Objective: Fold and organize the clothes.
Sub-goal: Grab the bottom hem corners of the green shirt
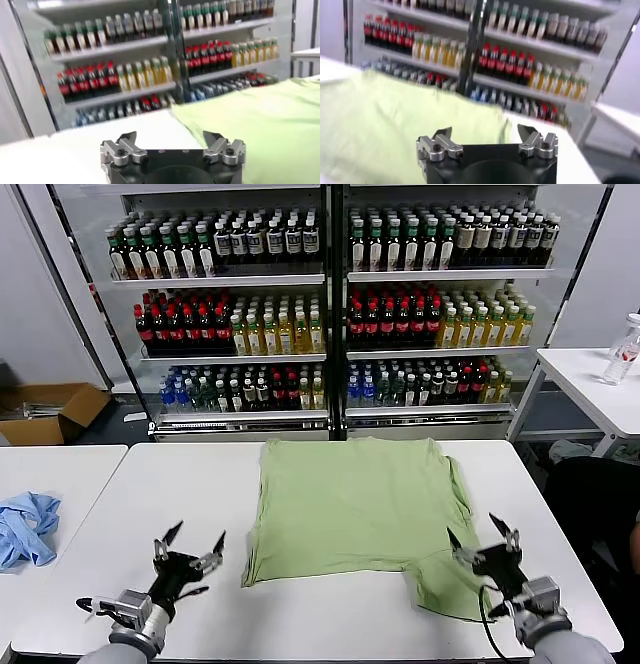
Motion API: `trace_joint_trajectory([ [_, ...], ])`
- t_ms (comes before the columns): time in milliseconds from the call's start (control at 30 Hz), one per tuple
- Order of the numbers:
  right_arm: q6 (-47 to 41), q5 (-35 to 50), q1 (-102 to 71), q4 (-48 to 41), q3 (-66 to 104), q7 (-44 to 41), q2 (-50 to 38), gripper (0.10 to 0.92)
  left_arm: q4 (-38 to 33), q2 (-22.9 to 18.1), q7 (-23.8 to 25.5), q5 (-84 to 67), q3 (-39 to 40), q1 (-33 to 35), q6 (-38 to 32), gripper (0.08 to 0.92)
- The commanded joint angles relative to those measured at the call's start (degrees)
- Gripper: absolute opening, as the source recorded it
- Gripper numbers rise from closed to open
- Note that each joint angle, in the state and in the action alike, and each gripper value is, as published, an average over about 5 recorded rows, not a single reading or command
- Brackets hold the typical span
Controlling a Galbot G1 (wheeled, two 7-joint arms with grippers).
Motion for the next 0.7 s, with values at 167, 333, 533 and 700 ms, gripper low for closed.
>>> trace_joint_trajectory([
  [167,-1.84,4.57,-7.93,0.65,2.41,0.13,0.76,0.823,-5.24,1.04,-3.48,-6.82,6.88,2.88,12.51,0.822],
  [333,-1.66,4.56,-6.80,0.23,1.19,-0.23,1.59,0.823,-3.70,0.84,-4.03,-6.86,8.61,1.59,13.59,0.823],
  [533,-1.61,4.99,-6.07,-0.01,0.51,-0.45,1.90,0.823,1.11,-0.87,-7.88,-9.78,9.25,-2.57,12.58,0.823],
  [700,-1.66,4.88,-5.49,-0.21,0.05,-0.15,2.04,0.823,2.72,-1.97,-8.83,-13.18,9.73,-6.36,12.05,0.823],
])
